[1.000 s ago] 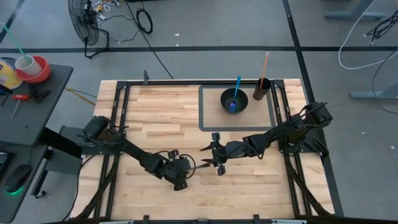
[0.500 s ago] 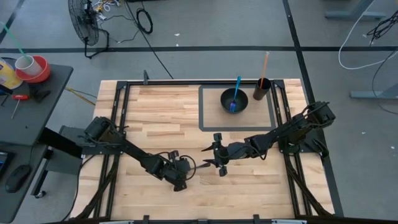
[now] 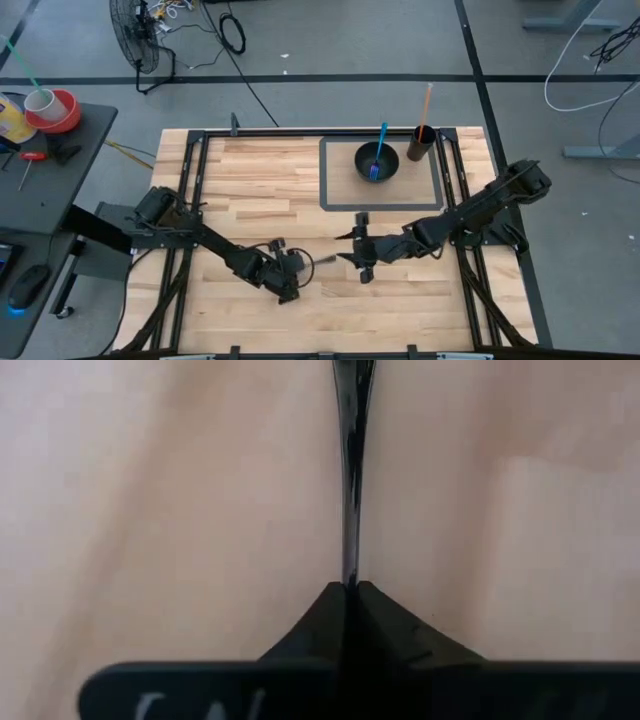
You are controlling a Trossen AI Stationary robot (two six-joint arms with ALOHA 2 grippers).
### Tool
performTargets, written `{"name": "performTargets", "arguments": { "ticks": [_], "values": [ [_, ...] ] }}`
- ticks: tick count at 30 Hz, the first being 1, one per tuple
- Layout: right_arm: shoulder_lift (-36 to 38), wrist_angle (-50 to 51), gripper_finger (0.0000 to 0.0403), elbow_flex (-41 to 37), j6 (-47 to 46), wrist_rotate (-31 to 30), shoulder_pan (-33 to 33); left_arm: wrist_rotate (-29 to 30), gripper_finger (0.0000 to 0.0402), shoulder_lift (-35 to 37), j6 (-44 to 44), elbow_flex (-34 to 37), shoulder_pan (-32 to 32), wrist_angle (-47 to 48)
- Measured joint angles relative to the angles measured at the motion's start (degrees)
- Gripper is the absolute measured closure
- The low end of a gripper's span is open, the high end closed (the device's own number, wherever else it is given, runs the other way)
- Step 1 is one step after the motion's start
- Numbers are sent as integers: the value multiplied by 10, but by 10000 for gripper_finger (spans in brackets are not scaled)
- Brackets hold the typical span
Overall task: Pick & Place Utensil
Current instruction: Put the black spoon into the black bowl on the brown mat
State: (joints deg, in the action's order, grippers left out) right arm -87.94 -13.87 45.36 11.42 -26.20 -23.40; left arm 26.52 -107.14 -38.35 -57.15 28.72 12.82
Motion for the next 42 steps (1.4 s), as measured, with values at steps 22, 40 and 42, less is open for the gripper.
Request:
{"name": "performTargets", "arguments": {
  "ticks": [22, 40, 42],
  "values": [
    [8, -95, 201, 0, -534, -138, 78, 272, 387, 136, -69, 0, 6, 141],
    [0, -131, 209, 0, -663, -132, 91, 343, 379, 136, 53, -1, -3, 46],
    [0, -133, 222, 0, -663, -122, 91, 344, 381, 136, 60, -1, -8, 40]
  ]
}}
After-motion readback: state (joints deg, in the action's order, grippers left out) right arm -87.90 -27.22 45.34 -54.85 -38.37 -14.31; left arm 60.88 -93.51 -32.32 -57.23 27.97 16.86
